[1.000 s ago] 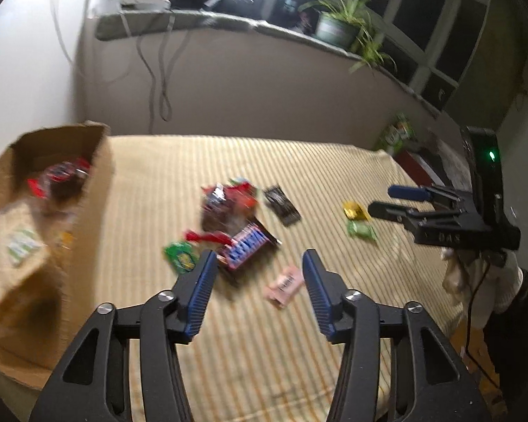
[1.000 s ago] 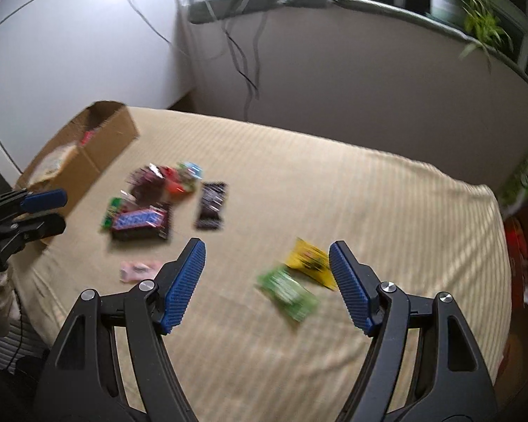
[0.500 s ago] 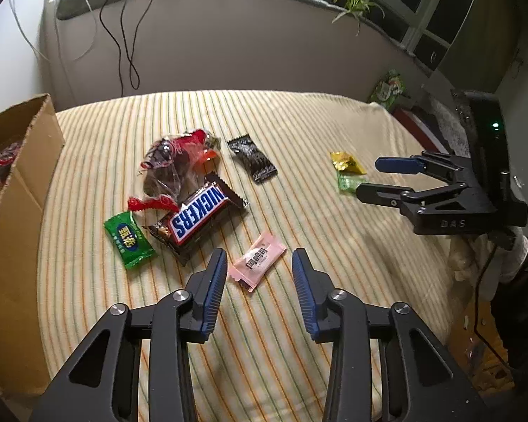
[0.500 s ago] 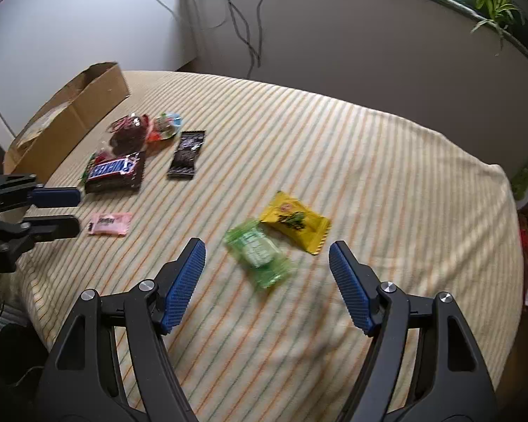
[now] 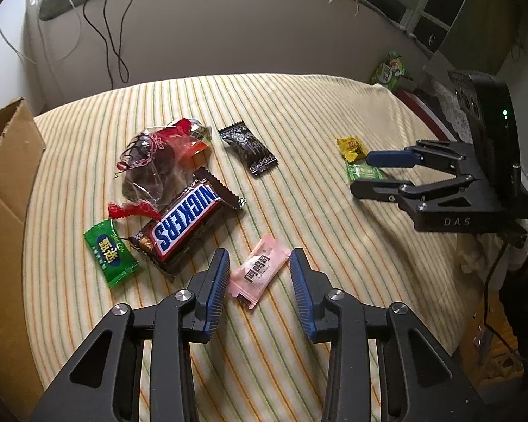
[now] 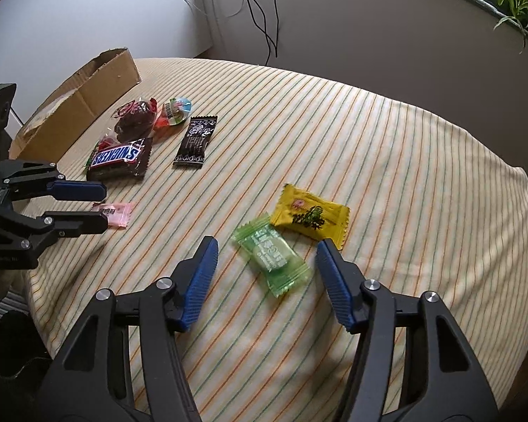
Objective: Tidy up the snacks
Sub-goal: 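Grasp the pink candy with the left tool while the right tool grasps the green candy, then carry the pink and green candies into the box and open both tools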
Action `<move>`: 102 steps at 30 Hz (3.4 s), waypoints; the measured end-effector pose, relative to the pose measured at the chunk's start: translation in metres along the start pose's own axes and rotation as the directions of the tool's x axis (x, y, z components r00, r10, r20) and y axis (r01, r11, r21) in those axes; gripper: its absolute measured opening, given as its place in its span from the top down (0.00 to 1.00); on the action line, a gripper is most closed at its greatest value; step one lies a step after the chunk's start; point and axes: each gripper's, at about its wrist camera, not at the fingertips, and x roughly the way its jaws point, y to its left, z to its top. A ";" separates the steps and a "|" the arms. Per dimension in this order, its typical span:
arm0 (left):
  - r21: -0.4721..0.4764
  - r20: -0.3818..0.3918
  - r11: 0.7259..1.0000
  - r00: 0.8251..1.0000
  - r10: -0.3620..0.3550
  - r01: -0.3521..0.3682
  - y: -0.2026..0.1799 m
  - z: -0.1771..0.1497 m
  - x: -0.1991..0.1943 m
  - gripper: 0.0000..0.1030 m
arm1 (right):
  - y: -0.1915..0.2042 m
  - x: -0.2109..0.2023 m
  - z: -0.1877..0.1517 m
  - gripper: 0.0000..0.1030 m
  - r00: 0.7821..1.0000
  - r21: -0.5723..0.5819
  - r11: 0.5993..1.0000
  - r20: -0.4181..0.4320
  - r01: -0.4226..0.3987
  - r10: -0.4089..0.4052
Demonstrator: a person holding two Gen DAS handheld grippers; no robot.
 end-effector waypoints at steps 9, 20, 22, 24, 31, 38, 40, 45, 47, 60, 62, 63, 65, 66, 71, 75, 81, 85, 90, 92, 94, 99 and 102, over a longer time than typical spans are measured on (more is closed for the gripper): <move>0.061 -0.008 0.997 0.999 0.037 -0.036 -0.012 -0.005 0.007 0.80 | 0.006 -0.001 0.000 0.63 1.000 -0.020 1.000 -0.012 0.013 -0.013; 0.053 0.011 0.998 0.999 0.040 -0.040 -0.017 -0.004 0.009 0.82 | 0.017 -0.004 -0.001 0.77 0.998 -0.034 0.998 -0.018 0.058 -0.058; 0.049 0.017 0.998 0.999 0.039 -0.040 -0.016 -0.006 0.005 0.82 | 0.020 -0.006 -0.001 0.77 0.998 -0.036 0.997 -0.013 0.062 -0.062; 0.044 0.022 0.998 0.999 0.035 -0.036 -0.014 -0.007 0.002 0.82 | 0.022 -0.010 -0.003 0.77 0.998 -0.031 0.998 -0.006 0.057 -0.057; 0.020 0.060 0.999 0.998 0.033 -0.034 -0.008 -0.011 -0.017 0.82 | 0.034 -0.028 -0.001 0.77 0.997 -0.040 0.997 0.036 0.063 -0.062; -0.006 0.118 0.999 0.992 0.047 -0.047 0.005 -0.010 -0.044 0.82 | 0.052 -0.048 0.010 0.77 0.995 -0.061 0.997 0.087 0.054 -0.049; -0.018 0.134 0.999 0.990 0.054 -0.052 0.010 -0.010 -0.052 0.82 | 0.061 -0.051 0.015 0.77 0.994 -0.070 0.996 0.100 0.048 -0.041; -0.054 0.175 0.996 0.981 0.085 -0.076 0.028 -0.012 -0.073 0.82 | 0.085 -0.056 0.028 0.77 0.992 -0.101 0.994 0.127 0.029 -0.016; -0.072 0.192 0.994 0.976 0.100 -0.088 0.035 -0.013 -0.082 0.82 | 0.095 -0.058 0.033 0.77 0.991 -0.115 0.993 0.137 0.018 -0.002; -0.180 0.252 0.971 0.947 0.198 -0.155 0.089 -0.028 -0.127 0.82 | 0.170 -0.048 0.072 0.77 0.983 -0.221 0.973 0.155 -0.062 0.098; -0.201 0.261 0.966 0.942 0.210 -0.160 0.099 -0.032 -0.133 0.82 | 0.182 -0.045 0.077 0.77 0.982 -0.238 0.969 0.153 -0.072 0.111; -0.212 0.265 0.963 0.939 0.218 -0.164 0.104 -0.034 -0.137 0.82 | 0.188 -0.044 0.079 0.77 0.981 -0.248 0.966 0.152 -0.077 0.117; -0.228 0.270 0.959 0.935 0.231 -0.171 0.113 -0.037 -0.142 0.82 | 0.199 -0.041 0.084 0.77 0.980 -0.265 0.960 0.150 -0.088 0.131; -0.236 0.271 0.956 0.932 0.239 -0.176 0.118 -0.039 -0.144 0.82 | 0.205 -0.040 0.086 0.77 0.979 -0.273 0.957 0.149 -0.094 0.139; -0.276 0.273 0.940 0.921 0.279 -0.203 0.139 -0.049 -0.157 0.82 | 0.233 -0.031 0.100 0.77 0.974 -0.309 0.942 0.141 -0.128 0.178; -0.305 0.272 0.926 0.912 0.307 -0.221 0.155 -0.056 -0.165 0.82 | 0.256 -0.021 0.107 0.77 0.970 -0.343 0.926 0.122 -0.156 0.208; -0.346 0.268 0.909 0.903 0.335 -0.235 0.172 -0.063 -0.172 0.82 | 0.282 -0.006 0.113 0.77 0.966 -0.366 0.910 0.089 -0.196 0.244; -0.365 0.266 0.899 0.898 0.350 -0.242 0.181 -0.066 -0.176 0.82 | 0.296 0.002 0.114 0.77 0.964 -0.387 0.898 0.068 -0.212 0.256; -0.382 0.260 0.890 0.895 0.363 -0.250 0.189 -0.069 -0.178 0.82 | 0.310 0.009 0.112 0.77 0.961 -0.402 0.886 0.045 -0.233 0.273; -0.385 0.257 0.888 0.895 0.366 -0.252 0.191 -0.069 -0.178 0.82 | 0.314 0.012 0.111 0.77 0.960 -0.408 0.881 0.035 -0.239 0.277; -0.389 0.255 0.886 0.895 0.367 -0.253 0.193 -0.070 -0.179 0.82 | 0.318 0.015 0.111 0.77 0.960 -0.414 0.877 0.027 -0.243 0.279; -0.399 0.255 0.881 0.892 0.374 -0.255 0.195 -0.070 -0.181 0.81 | 0.321 0.016 0.112 0.76 0.959 -0.419 0.875 0.030 -0.243 0.281; -0.401 0.254 0.879 0.890 0.379 -0.260 0.196 -0.070 -0.181 0.72 | 0.320 0.016 0.113 0.64 0.960 -0.419 0.876 0.038 -0.238 0.279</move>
